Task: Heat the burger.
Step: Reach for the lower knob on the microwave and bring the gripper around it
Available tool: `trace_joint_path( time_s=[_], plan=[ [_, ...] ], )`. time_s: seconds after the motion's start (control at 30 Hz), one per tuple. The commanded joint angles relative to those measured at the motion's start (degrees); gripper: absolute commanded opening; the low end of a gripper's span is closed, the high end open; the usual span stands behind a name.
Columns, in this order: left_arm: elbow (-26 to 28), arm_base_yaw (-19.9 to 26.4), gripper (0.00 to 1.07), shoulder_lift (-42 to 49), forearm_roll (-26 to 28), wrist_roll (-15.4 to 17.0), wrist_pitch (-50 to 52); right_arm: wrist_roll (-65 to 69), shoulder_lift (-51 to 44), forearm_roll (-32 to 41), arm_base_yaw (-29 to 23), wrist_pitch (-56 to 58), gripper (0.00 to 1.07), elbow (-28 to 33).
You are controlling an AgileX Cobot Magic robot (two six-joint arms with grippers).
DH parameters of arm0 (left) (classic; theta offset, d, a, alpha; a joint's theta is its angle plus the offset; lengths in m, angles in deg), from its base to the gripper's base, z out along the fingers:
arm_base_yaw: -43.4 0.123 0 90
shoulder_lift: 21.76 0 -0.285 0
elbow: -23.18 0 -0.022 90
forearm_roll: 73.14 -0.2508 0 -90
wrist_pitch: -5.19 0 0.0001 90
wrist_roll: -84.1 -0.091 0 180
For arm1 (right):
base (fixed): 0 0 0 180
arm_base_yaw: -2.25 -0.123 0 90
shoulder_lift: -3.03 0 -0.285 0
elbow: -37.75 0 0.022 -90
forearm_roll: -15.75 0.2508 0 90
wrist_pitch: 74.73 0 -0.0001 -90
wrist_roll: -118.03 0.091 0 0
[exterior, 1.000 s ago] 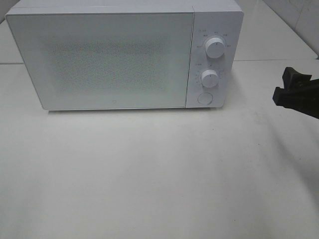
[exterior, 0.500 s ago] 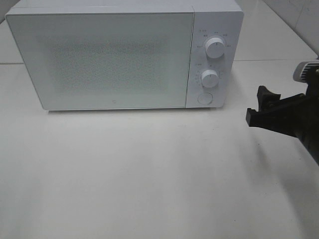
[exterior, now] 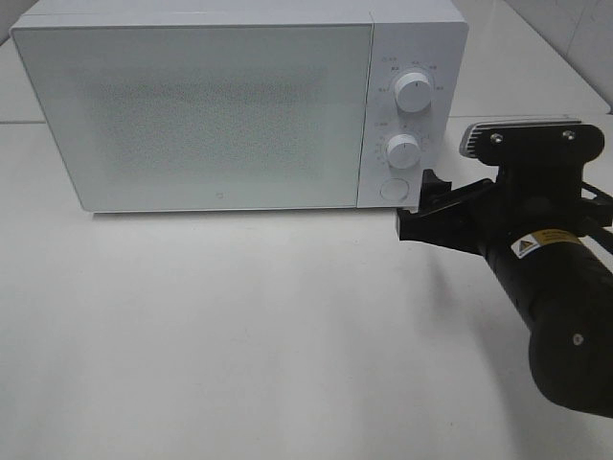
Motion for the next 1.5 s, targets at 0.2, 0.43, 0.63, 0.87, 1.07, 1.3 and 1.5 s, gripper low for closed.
trace_joint_path(
  time_s=[0.2,0.43,0.63,0.87,1.07,1.3,1.5],
  plan=[
    [-0.2,0.1,0.98,1.4,0.2,0.2,0.8,-0.4,4.9,0.0,-0.1,-3.0,0.76,-5.7],
    [-0.2,0.1,0.98,1.4,0.2,0.2,0.8,-0.4,7.6,0.0,-0.1,-2.4,0.76,-9.2],
    [-0.2,0.1,0.98,1.4,0.2,0.2,0.8,-0.2,10.4,-0.1,-0.1,-1.3,0.76,-13.2],
    [-0.2,0.1,0.98,1.4,0.2,0.2,0.8,0.5,12.1,-0.1,0.9,-1.3,0.76,-16.3],
    [-0.2,0.1,0.98,1.4,0.2,0.2,0.8,0.5,15.5,-0.9,3.5,1.6,0.76,-20.1],
    [-0.2,0.1,0.98,1.4,0.2,0.2,0.8,1.5,17.2,-4.0,5.7,3.3,0.76,-22.2],
    [-0.2,0.1,0.98,1.0,0.2,0.2,0.8,2.8,19.2,-5.2,7.3,4.2,0.76,-23.8]
  ],
)
